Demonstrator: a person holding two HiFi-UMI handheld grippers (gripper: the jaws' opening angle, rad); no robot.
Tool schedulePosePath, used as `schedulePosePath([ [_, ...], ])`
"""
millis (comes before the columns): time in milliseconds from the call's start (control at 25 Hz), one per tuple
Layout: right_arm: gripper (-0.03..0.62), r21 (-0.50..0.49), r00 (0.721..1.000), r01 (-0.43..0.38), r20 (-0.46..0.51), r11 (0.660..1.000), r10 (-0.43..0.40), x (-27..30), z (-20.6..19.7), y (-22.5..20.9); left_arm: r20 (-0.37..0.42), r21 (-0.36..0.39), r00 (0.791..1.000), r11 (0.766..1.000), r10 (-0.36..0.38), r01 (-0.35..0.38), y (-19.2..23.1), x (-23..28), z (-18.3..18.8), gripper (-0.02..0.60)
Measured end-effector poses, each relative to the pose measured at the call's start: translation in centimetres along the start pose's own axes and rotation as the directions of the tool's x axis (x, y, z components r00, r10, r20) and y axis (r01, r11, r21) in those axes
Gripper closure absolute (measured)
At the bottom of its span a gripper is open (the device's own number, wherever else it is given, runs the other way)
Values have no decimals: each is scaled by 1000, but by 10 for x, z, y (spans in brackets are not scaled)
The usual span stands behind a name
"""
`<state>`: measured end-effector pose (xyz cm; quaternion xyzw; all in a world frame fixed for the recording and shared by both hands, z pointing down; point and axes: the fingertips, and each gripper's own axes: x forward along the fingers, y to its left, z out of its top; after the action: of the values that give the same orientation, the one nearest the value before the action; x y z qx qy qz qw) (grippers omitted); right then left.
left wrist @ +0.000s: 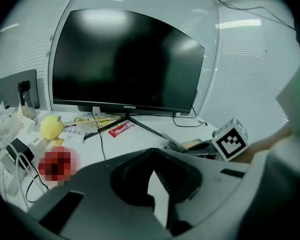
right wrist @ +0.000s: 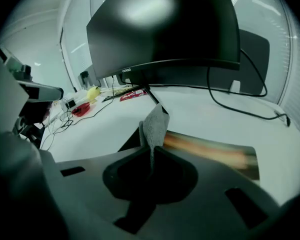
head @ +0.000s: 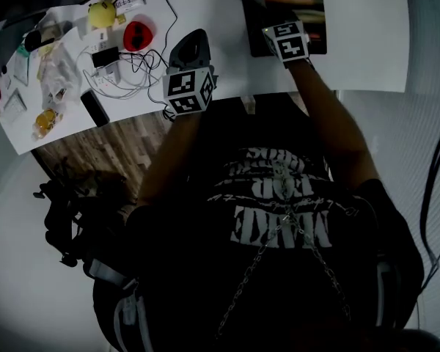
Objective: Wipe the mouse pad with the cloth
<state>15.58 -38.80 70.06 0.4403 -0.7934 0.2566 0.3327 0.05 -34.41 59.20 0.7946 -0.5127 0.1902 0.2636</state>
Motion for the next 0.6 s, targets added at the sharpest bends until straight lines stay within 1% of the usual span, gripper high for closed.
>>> schedulePosePath([
  [80, 575, -7, 1000, 31, 3, 999, -31, -9, -7, -16, -11, 5, 1000, 1000, -15, 15, -5, 1, -5, 577],
  [160, 574, 11, 997, 78, -6, 997, -78, -18, -15, -41, -17, 14, 999, 1000, -27, 27, -9, 1, -7, 577],
  [240, 574, 48, 989, 149, -15, 988, -148, -29, -28, -79, -15, 19, 999, 999, -35, 35, -12, 1, -5, 577],
  [320, 574, 104, 977, 215, -23, 971, -214, -43, -42, -118, -9, 21, 999, 999, -40, 40, -16, -1, -3, 577],
  [400, 574, 142, 969, 248, -36, 958, -246, -55, -48, -145, -1, 15, 999, 999, -41, 41, -18, -4, 2, 577],
  [480, 574, 151, 963, 267, -60, 952, -261, -62, -51, -160, 13, 8, 999, 999, -40, 40, -21, -7, 10, 577],
  [600, 574, 172, 954, 296, -97, 939, -283, -71, -53, -163, 34, 11, 999, 999, -39, 38, -24, -14, 20, 577],
])
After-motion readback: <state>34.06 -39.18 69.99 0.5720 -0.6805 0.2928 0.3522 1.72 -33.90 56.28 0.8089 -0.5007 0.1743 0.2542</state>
